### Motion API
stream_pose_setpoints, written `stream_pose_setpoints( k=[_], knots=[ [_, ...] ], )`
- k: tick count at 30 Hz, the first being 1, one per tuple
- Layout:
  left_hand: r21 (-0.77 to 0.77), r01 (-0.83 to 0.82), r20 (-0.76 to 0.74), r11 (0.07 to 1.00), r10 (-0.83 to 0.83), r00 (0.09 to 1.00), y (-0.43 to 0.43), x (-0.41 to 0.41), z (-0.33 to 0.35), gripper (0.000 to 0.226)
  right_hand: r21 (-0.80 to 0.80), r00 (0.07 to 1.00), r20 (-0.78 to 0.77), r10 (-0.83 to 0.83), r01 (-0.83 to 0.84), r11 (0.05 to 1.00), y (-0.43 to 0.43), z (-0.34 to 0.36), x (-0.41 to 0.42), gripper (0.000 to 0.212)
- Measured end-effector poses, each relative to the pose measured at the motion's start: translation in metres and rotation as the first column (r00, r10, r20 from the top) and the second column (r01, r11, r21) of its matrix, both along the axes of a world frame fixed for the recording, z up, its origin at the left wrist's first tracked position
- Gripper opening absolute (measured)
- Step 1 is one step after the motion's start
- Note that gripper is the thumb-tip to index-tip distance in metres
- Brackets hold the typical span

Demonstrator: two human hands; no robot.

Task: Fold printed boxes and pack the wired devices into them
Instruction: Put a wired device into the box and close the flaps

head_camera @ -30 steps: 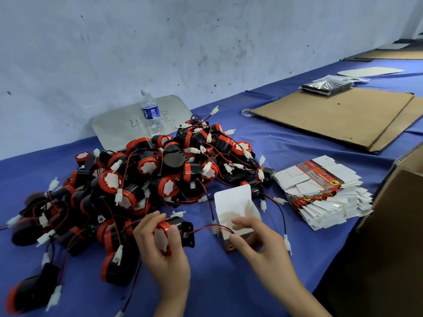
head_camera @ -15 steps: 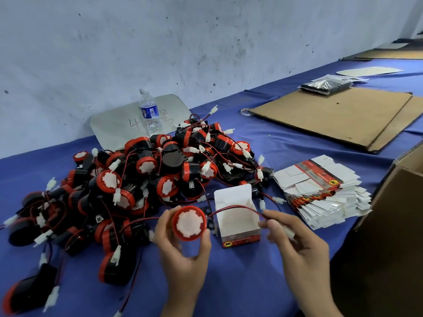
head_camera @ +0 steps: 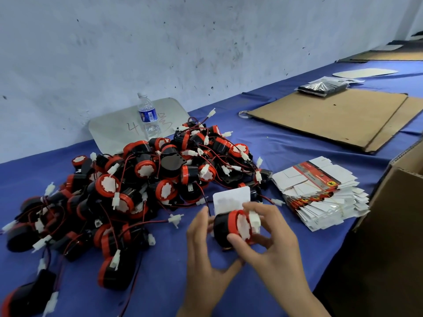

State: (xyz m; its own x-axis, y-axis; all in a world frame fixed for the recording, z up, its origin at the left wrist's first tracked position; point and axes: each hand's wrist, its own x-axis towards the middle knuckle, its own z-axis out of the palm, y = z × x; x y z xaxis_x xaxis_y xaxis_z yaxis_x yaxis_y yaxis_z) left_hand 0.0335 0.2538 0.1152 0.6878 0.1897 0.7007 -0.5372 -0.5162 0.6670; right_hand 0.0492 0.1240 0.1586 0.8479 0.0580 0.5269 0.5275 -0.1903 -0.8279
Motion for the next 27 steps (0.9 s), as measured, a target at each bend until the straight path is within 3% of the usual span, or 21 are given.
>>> stream_pose_setpoints(
  k=[2, 3, 6, 8, 19, 22, 24, 25, 27],
  knots=[
    [-0.127, 0.051, -0.222, 0.991, -0.078, 0.972, -0.001, 0.006, -0.005, 0.113, -0.029, 0.999, 0.012, -0.038, 0.038, 0.999, -0.001, 0.000, 0.010, 0.047],
    [-0.092, 0.016, -0.299, 0.996, -0.043, 0.953, 0.000, 0.009, -0.011, 0.119, -0.078, 0.998, 0.037, -0.055, 0.058, 0.995, -0.001, -0.001, 0.016, 0.049],
    [0.030, -0.041, -0.471, 0.999, 0.050, 0.881, 0.007, 0.019, -0.025, 0.118, -0.311, 0.993, 0.094, -0.065, 0.091, 0.946, 0.000, -0.011, 0.029, 0.042],
    [0.033, -0.020, -0.509, 0.999, 0.034, 0.860, 0.008, 0.024, -0.029, 0.113, -0.447, 0.994, 0.094, -0.051, 0.088, 0.890, 0.001, -0.017, 0.032, 0.039],
    [0.086, -0.047, -0.501, 0.995, 0.084, 0.861, 0.010, 0.024, -0.037, 0.062, -0.665, 0.962, 0.262, 0.080, 0.120, 0.737, -0.005, -0.023, 0.036, 0.020],
    [0.016, -0.064, -0.436, 0.998, 0.064, 0.898, 0.009, 0.021, -0.034, 0.068, -0.686, 0.993, 0.089, 0.081, 0.002, 0.728, -0.011, -0.027, 0.039, 0.020],
    [-0.001, -0.045, -0.370, 0.999, 0.041, 0.928, 0.008, 0.018, -0.031, 0.091, -0.650, 0.995, 0.018, 0.102, -0.066, 0.757, -0.017, -0.031, 0.041, 0.024],
    [0.042, -0.034, -0.333, 0.999, 0.046, 0.942, 0.008, 0.016, -0.029, 0.099, -0.625, 0.994, 0.001, 0.111, -0.086, 0.776, -0.019, -0.031, 0.042, 0.024],
    [0.182, -0.011, -0.270, 0.983, 0.060, 0.961, 0.006, 0.013, -0.026, 0.093, -0.584, 0.994, -0.032, 0.106, -0.105, 0.805, -0.023, -0.029, 0.043, 0.021]
  ],
)
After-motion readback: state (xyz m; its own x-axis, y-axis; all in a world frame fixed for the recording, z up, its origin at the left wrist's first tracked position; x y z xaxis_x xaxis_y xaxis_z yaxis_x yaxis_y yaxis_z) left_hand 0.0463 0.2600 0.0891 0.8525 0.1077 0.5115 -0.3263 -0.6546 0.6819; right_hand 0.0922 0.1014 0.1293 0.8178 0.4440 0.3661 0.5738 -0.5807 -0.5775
